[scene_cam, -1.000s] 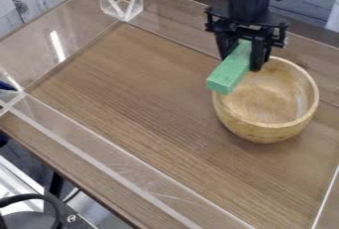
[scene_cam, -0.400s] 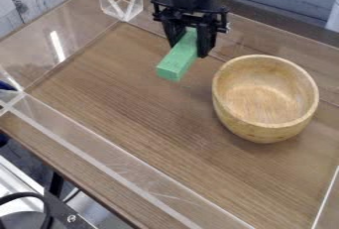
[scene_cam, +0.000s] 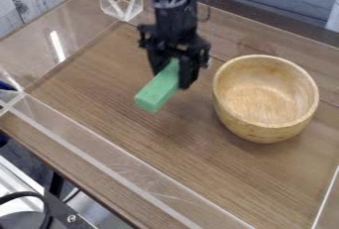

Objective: Remove the green block from inside the brown bowl and put it on the table

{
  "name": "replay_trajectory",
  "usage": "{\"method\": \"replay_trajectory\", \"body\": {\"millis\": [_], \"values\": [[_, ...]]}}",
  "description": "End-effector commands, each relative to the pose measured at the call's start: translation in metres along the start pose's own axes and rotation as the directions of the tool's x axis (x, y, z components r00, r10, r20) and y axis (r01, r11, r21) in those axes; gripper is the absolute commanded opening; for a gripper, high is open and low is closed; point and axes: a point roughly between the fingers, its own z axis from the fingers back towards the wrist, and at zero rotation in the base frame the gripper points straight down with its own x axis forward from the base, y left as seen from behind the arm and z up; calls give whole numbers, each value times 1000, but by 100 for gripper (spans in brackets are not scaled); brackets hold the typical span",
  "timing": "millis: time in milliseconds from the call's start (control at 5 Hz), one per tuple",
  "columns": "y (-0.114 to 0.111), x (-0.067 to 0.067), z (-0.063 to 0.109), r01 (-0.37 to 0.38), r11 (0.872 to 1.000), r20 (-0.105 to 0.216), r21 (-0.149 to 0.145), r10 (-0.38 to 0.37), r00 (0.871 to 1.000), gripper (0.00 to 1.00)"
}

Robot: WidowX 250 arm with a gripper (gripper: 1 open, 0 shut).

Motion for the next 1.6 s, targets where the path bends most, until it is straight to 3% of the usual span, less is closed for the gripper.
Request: {"method": "replay_trajectory", "body": {"millis": [0, 400, 1400], "values": [[16, -1, -4, 11, 999, 48, 37, -12, 999, 0], [39, -9, -32, -9, 999, 21, 49, 8, 1000, 0], [39, 0, -34, -37, 999, 9, 34, 37, 999, 0]]}}
